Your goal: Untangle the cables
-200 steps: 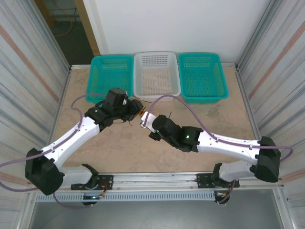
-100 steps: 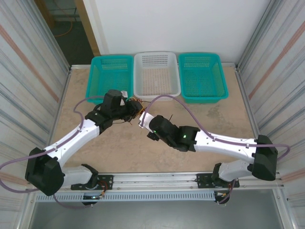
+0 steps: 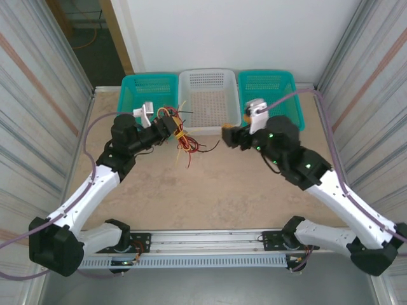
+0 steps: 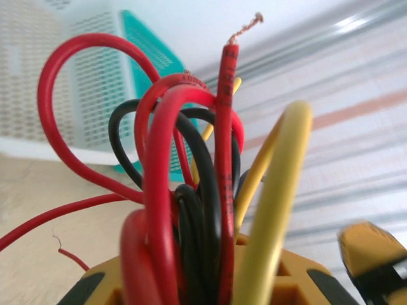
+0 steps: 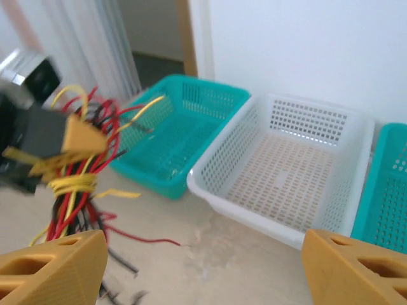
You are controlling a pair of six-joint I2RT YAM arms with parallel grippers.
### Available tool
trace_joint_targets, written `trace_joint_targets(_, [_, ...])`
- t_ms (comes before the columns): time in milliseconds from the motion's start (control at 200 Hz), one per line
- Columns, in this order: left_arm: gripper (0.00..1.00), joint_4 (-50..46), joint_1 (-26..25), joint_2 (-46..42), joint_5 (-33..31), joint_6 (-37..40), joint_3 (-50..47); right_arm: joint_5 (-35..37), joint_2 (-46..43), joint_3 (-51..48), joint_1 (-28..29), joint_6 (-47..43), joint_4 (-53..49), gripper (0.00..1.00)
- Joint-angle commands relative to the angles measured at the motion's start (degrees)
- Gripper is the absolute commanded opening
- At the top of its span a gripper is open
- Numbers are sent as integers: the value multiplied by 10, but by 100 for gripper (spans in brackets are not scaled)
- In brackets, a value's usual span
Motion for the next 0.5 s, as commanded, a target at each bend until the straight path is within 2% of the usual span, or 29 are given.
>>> trace_joint_targets(0, [0,83,2,-4,79,50,35,-211,11,21,-46,103,-4,75])
trace_joint_targets(110, [0,97,3,3,113,56,50,-312,31,27,-90,138,35,67])
trace_joint_targets(165, [0,109,2,2,120,53,50,-367,49,30,-111,165,59,59])
trace_joint_targets(291, [0,127,3,4,125,43,48,-464,89,40,-110,193,107,48])
trace_joint_targets(361, [0,132,2,9,135,40,50,-484,104,46,-101,197,116,46])
trace_joint_targets(496, [0,131,3,9,135,41,49,-472,130,60,-82,182,91,42])
